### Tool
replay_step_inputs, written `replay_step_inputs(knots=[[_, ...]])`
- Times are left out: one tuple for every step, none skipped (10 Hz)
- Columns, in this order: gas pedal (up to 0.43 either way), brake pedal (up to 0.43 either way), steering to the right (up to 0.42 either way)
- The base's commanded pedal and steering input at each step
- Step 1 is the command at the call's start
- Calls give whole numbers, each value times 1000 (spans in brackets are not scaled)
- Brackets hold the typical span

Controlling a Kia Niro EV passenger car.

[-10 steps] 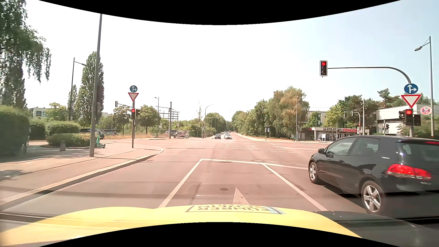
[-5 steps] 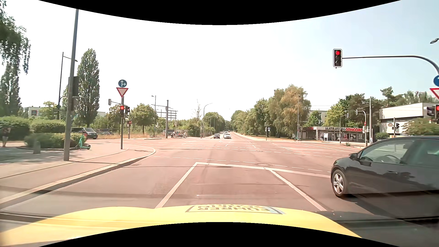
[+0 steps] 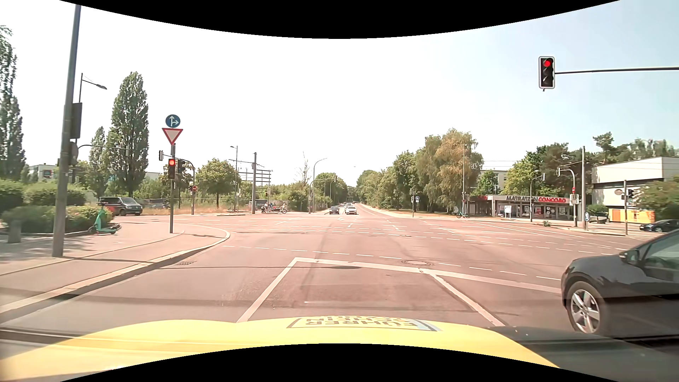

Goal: Follow the waypoints while adhering to traffic rules and regulations

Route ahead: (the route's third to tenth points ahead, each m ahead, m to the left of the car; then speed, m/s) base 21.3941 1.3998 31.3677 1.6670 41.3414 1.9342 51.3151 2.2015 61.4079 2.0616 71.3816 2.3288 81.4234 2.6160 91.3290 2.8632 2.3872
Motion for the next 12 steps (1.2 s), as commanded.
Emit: replay_step_inputs(knots=[[0,189,20],[0,189,27],[0,177,33],[0,171,39],[0,165,45],[0,159,47],[0,152,47],[0,159,47],[0,177,46],[0,171,44],[0,177,43],[0,177,43]])
